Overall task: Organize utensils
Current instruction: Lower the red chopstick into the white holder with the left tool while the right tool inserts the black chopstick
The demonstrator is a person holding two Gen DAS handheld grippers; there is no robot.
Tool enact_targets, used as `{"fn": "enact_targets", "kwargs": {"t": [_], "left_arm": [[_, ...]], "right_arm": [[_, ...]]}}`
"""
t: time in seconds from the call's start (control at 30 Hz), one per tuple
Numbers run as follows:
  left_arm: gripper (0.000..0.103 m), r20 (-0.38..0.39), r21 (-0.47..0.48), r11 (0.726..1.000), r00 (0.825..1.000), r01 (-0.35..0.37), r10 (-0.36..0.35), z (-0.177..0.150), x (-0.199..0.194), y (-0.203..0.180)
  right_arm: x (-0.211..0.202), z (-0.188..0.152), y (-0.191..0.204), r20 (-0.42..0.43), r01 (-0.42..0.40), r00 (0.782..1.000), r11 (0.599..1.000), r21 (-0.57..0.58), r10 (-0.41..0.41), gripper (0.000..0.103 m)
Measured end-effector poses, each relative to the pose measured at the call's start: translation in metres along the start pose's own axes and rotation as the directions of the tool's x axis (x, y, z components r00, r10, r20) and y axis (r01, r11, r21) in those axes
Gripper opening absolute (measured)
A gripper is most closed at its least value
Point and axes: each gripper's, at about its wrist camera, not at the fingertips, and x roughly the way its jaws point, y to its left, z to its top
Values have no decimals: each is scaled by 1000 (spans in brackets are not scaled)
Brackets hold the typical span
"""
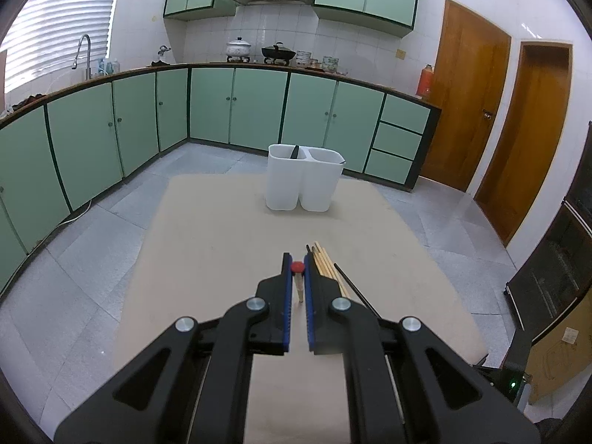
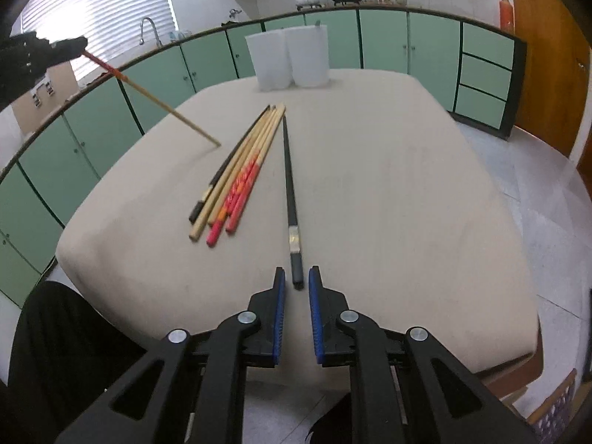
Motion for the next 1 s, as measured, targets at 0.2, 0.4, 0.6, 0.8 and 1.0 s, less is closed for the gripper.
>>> {"fn": "enact_targets", "kwargs": {"t": [0.2,0.4,0.6,0.8,1.0], "left_arm": [[5,2,-1,1000,1000,-6,6,0,0,1],[5,-3,8,1000,1000,-7,7,3,-1,0],[5,-16,4,1000,1000,-3,3,9,-1,4],[5,-49,-7,1000,999,13,-14,16,5,8],[5,-80,6,1000,996,25,-24,30,14,11]], "right_arm": [[0,-7,3,14,14,1000,1000,-25,-13,11],[-37,30,1,55,-28,998,1000,11,27,6],[-89,100,6,125,-52,991,998,-31,55,6],[-98,171,16,104,-67,991,991,-116,80,7],[-78,226,30,43,-57,997,981,-186,66,7]]}}
